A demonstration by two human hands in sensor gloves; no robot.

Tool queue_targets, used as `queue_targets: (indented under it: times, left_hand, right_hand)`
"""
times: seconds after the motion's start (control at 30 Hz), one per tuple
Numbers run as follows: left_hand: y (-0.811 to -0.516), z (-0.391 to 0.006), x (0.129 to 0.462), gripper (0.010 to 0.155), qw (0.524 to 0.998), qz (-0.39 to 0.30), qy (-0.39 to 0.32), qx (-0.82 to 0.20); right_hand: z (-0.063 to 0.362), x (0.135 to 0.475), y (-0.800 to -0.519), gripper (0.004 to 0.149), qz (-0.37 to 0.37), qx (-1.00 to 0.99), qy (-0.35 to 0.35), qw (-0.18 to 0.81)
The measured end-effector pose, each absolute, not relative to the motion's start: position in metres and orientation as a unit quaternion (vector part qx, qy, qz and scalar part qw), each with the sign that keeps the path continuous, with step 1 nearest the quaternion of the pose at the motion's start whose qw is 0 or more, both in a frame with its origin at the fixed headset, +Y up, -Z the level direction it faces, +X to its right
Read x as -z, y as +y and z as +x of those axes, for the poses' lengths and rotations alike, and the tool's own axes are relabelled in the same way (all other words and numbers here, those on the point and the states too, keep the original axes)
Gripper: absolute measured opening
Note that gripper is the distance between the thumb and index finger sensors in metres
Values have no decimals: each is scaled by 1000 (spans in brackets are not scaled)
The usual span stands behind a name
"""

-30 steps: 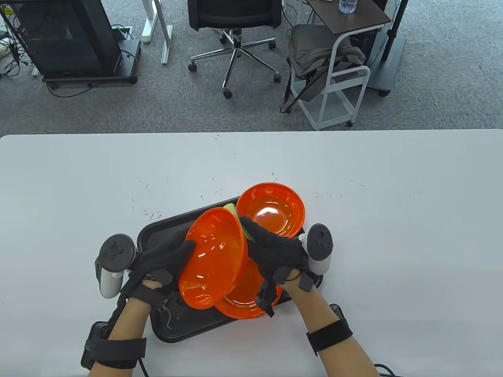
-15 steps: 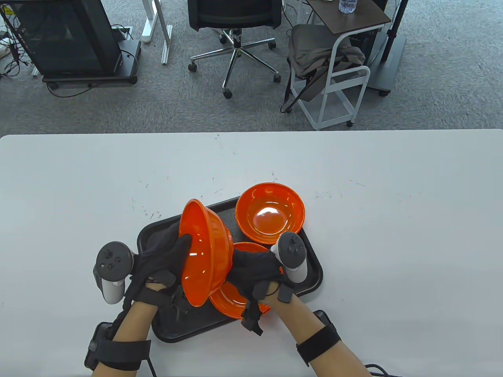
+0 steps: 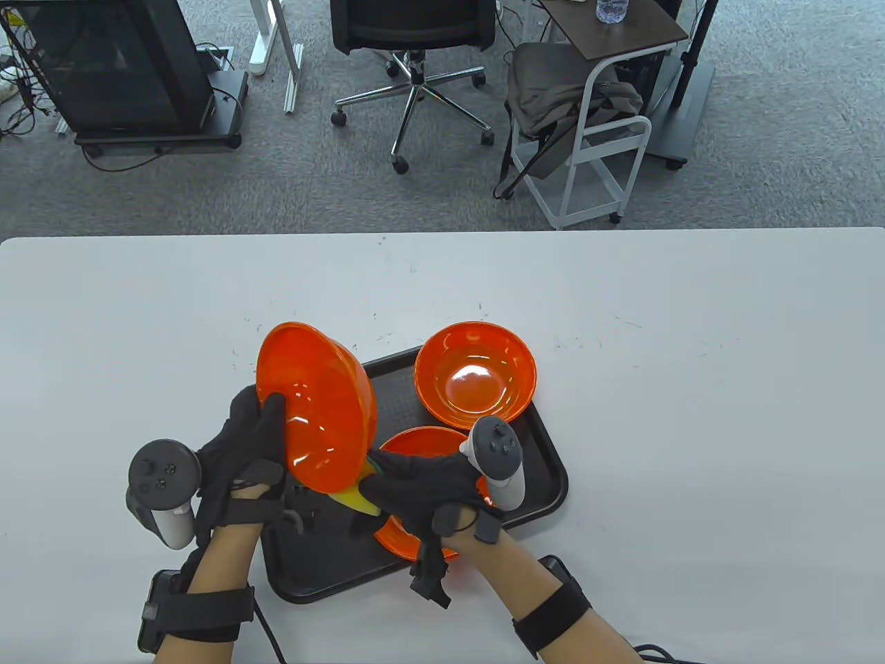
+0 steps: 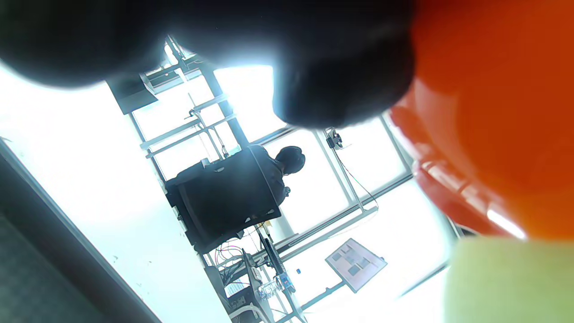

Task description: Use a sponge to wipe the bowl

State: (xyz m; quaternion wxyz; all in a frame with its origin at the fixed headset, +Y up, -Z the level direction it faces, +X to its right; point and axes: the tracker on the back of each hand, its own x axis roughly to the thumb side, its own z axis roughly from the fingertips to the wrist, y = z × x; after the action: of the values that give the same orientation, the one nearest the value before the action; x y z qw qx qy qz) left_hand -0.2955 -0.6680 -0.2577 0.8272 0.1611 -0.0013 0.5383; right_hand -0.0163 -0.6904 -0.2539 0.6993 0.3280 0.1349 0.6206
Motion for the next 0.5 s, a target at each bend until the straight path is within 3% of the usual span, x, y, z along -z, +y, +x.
queue_targets:
  times: [0.33, 0.5]
  left_hand:
    - [-669, -307, 259, 56, 841, 150, 31, -519]
    - [-672, -309, 261, 56, 844, 129, 34, -519]
  right_hand:
    - [2, 261, -679, 55, 330, -649, 73, 682]
    - [19, 264, -670, 54, 326, -664, 6, 673]
